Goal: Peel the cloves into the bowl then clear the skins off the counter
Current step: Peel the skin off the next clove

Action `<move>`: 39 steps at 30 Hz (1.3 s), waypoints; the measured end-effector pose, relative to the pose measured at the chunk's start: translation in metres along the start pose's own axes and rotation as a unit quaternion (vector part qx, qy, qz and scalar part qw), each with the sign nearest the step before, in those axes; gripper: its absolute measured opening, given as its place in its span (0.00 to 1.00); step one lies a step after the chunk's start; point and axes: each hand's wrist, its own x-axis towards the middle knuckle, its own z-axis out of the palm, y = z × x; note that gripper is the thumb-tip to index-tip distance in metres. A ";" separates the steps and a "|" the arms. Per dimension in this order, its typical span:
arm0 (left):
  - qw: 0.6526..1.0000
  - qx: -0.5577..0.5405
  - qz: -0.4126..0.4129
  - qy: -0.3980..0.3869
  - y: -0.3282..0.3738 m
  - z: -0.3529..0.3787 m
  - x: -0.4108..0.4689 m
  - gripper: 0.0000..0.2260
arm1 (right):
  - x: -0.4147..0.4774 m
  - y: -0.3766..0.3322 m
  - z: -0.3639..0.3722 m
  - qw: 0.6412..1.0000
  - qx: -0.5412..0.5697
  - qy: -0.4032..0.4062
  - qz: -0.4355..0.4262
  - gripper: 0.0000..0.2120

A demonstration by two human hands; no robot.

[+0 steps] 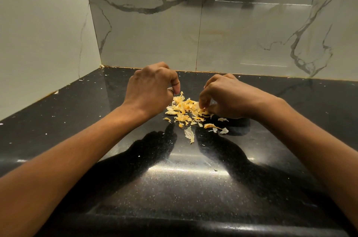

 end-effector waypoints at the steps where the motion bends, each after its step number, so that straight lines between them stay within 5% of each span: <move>1: 1.000 -0.001 -0.001 -0.001 0.001 0.000 0.000 0.10 | 0.000 0.000 0.001 1.000 0.001 -0.002 0.000 0.09; 24: 0.999 -0.032 -0.004 -0.033 0.004 -0.002 -0.001 0.13 | 0.001 -0.008 0.002 0.998 0.049 0.014 0.030 0.08; 30: 0.999 -0.026 -0.004 -0.032 0.005 -0.002 -0.001 0.11 | 0.008 -0.021 0.011 0.992 0.095 0.079 0.005 0.12; 39: 0.999 -0.024 -0.010 -0.037 0.006 -0.003 -0.002 0.11 | 0.011 -0.027 0.021 0.993 0.107 0.047 -0.011 0.08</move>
